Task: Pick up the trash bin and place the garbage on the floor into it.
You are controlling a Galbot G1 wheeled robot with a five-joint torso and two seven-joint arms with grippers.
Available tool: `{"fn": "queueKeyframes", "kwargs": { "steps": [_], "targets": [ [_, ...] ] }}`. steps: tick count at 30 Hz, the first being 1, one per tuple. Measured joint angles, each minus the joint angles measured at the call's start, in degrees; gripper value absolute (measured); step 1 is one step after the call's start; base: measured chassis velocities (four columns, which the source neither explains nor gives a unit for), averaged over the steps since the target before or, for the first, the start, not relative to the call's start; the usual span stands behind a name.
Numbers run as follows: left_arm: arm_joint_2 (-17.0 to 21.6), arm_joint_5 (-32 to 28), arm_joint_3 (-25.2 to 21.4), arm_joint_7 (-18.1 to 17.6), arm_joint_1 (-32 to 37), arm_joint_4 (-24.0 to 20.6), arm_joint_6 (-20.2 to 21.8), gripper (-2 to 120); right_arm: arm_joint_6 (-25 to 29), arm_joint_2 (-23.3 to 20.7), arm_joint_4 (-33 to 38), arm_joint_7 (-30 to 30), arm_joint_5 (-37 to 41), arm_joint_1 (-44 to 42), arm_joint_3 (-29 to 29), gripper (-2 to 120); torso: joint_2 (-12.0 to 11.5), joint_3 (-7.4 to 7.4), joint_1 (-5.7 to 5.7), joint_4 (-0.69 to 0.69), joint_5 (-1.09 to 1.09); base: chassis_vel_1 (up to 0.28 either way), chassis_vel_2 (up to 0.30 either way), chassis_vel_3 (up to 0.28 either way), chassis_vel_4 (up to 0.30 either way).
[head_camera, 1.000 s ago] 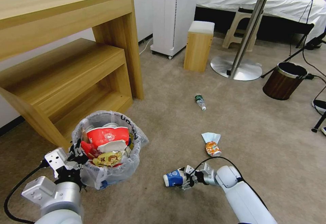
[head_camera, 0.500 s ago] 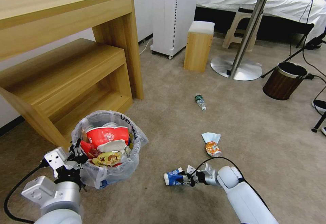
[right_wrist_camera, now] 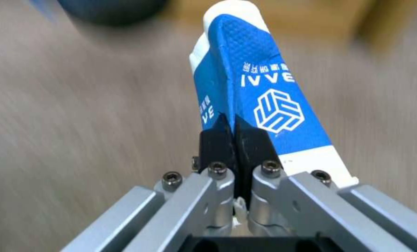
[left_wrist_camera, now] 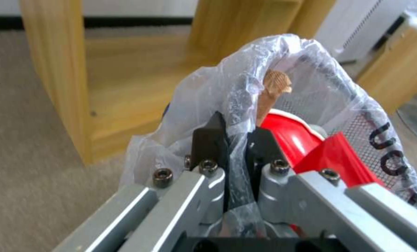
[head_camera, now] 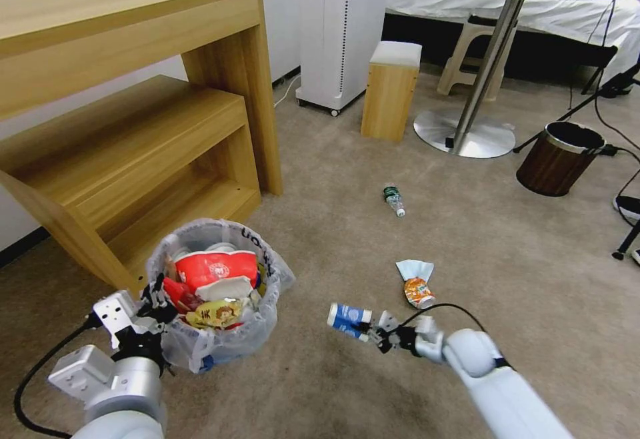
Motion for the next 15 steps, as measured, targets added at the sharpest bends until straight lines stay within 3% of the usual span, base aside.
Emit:
{"fn": "queueKeyframes", "kwargs": {
  "steps": [4,6,9,15],
  "targets": [
    [-0.1,-1.9,1.8,-0.7,0.4,1.0,2.0,3,2.9,-3.3,9.5,-8.9,12.2,-1.9,2.6,0,0.0,0.0,0.0,0.02,0.0,0.0,0.0,0.0,0.0],
    [-0.1,-2.4,2.2,-0.9,0.4,1.3,2.5,3,2.9,-3.8,11.9,-12.0,15.5,-2.1,3.8,0,0.0,0.0,0.0,0.03,-0.01,0.0,0.0,0.0,0.0],
    [0.3,-4.2,2.7,-1.6,0.5,2.4,4.0,3,0.5,-5.0,18.7,-21.8,22.9,-2.2,7.5,0,0.0,0.0,0.0,0.02,-0.01,0.0,0.0,0.0,0.0],
    [0.8,-10.3,4.1,-2.8,0.7,2.6,7.1,3,-0.4,-4.9,22.0,-22.4,27.1,-0.7,8.0,0,0.0,0.0,0.0,0.02,-0.01,0.0,0.0,0.0,0.0]
  ]
}}
